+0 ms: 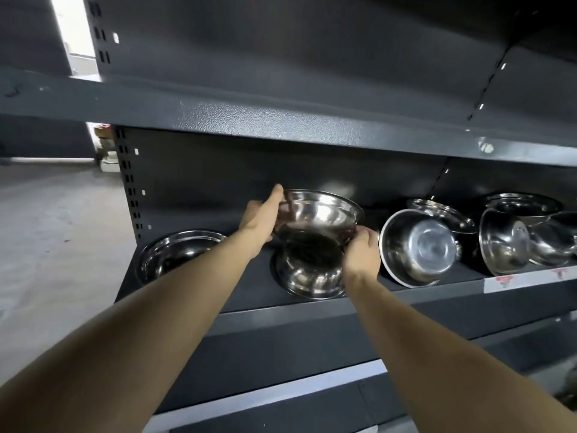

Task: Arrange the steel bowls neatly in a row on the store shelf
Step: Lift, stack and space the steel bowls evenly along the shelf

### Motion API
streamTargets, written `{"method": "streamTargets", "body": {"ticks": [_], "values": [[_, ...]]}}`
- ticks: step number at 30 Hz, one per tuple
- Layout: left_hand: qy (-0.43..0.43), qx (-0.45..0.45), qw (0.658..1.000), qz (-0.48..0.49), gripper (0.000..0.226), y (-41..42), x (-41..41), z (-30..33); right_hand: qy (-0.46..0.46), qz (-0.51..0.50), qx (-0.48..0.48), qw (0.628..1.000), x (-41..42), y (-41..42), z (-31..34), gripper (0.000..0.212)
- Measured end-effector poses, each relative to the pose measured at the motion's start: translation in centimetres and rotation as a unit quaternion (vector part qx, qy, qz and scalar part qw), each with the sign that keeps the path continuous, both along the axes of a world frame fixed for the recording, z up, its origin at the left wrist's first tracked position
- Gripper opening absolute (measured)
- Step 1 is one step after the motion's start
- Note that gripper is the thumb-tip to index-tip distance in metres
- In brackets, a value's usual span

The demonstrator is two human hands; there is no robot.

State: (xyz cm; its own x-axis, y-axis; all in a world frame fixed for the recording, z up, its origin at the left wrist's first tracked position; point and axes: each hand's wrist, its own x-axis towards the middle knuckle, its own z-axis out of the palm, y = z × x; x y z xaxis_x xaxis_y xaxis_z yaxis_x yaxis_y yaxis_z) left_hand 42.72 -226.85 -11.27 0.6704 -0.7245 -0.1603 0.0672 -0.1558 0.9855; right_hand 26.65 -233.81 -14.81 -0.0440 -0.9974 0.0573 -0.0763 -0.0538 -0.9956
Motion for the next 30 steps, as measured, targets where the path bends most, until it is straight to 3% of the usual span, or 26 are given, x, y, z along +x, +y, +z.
{"method": "streamTargets", "body": {"ticks": [5, 7, 10, 14, 20, 24, 27, 30], "values": [[0.041, -0.016, 0.998, -0.038, 0.046, 0.7, -0.5, -1.0, 0.014, -0.023, 0.063, 0.998, -1.0, 1.1, -0.1, 0.077], [0.052, -0.025, 0.998, -0.038, 0.034, 0.8, -1.0, -1.1, 0.021, -0.022, 0.078, 0.997, -1.5, 1.4, -0.3, 0.081], [0.058, -0.022, 0.998, -0.033, 0.038, 1.2, -1.6, -1.2, 0.035, -0.009, 0.08, 0.996, -2.1, 1.4, -0.5, 0.071], [0.034, 0.003, 0.999, -0.034, 0.08, 1.2, -1.9, -1.2, 0.046, 0.005, 0.076, 0.996, -2.4, 1.1, 0.1, 0.045], [-0.085, 0.056, 0.995, -0.013, 0.073, 0.7, -2.2, -1.3, -0.015, 0.048, 0.115, 0.992, -2.8, -0.2, 1.2, 0.016], [-0.129, 0.091, 0.987, -0.039, 0.075, 1.0, -1.7, -1.9, 0.026, 0.04, 0.119, 0.992, -3.3, -0.8, 0.9, 0.018], [-0.291, 0.175, 0.939, -0.052, 0.074, 1.8, -0.7, -1.8, 0.054, 0.031, 0.111, 0.992, -3.4, -1.2, 0.7, 0.031], [-0.483, 0.268, 0.833, -0.037, 0.066, 3.5, 1.0, -1.3, 0.078, 0.028, 0.102, 0.991, -3.2, -1.5, 0.8, 0.033]]}}
